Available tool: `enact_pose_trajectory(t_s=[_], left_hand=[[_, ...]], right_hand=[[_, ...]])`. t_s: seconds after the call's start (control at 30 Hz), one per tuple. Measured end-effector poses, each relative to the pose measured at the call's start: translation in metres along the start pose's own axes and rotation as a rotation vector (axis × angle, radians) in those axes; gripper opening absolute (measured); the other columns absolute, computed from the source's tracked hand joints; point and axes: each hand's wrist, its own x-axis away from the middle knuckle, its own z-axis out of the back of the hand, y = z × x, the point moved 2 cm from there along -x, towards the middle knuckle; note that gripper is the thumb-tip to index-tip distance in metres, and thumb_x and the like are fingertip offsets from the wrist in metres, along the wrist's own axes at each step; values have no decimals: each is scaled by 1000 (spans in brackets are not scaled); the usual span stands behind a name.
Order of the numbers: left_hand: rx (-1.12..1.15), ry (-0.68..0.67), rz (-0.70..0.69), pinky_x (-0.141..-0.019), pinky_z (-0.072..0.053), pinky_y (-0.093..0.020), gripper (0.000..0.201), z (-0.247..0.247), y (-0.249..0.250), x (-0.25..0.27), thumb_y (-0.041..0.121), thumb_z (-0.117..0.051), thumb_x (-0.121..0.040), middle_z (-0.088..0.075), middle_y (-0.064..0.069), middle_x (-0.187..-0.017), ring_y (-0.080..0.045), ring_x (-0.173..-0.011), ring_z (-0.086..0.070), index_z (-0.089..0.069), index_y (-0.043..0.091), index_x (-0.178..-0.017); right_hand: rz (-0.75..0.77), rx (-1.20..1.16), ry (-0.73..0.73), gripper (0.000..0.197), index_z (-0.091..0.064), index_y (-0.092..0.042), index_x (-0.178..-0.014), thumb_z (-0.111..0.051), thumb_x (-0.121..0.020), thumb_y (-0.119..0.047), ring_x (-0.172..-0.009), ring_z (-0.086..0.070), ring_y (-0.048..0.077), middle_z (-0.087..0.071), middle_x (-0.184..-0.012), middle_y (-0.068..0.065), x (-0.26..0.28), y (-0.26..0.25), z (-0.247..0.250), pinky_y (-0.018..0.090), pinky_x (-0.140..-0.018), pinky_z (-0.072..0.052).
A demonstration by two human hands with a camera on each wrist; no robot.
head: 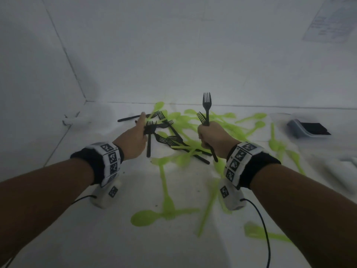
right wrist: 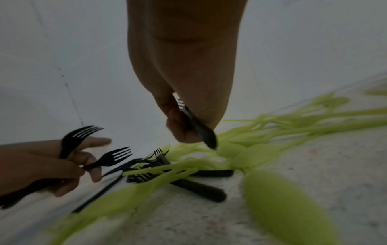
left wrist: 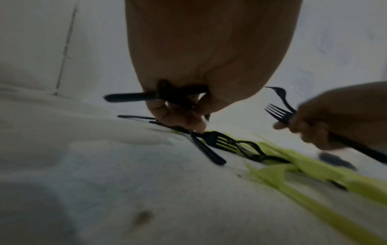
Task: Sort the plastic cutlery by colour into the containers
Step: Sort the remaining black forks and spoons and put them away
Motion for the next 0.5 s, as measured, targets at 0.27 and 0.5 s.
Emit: enact_pose_trajectory(t_s=[0.27, 0.5], left_hand=[[-106, 15, 237, -85, -49, -38, 52, -25, -4, -36, 45, -61, -97, -62, -15, -118, -33, -105, -60, -48, 5, -127], [-170, -5, 232, -68, -42, -33, 22, -7, -22, -24, 34, -53, -101, -64, -13, -101, -25, -85, -59, -51, 12, -98]], right_hand=[[177, 520, -61, 31, -51, -13, -81, -64, -99, -34, -58, -43, 18, -46, -70, 3, 4, 6, 5, 32, -58, -37], [283, 806, -136, 27, -71, -9, -94, -70, -93, -37, -76, -60, 20, -66, -86, 5, -10, -2, -25, 30, -62, -45]])
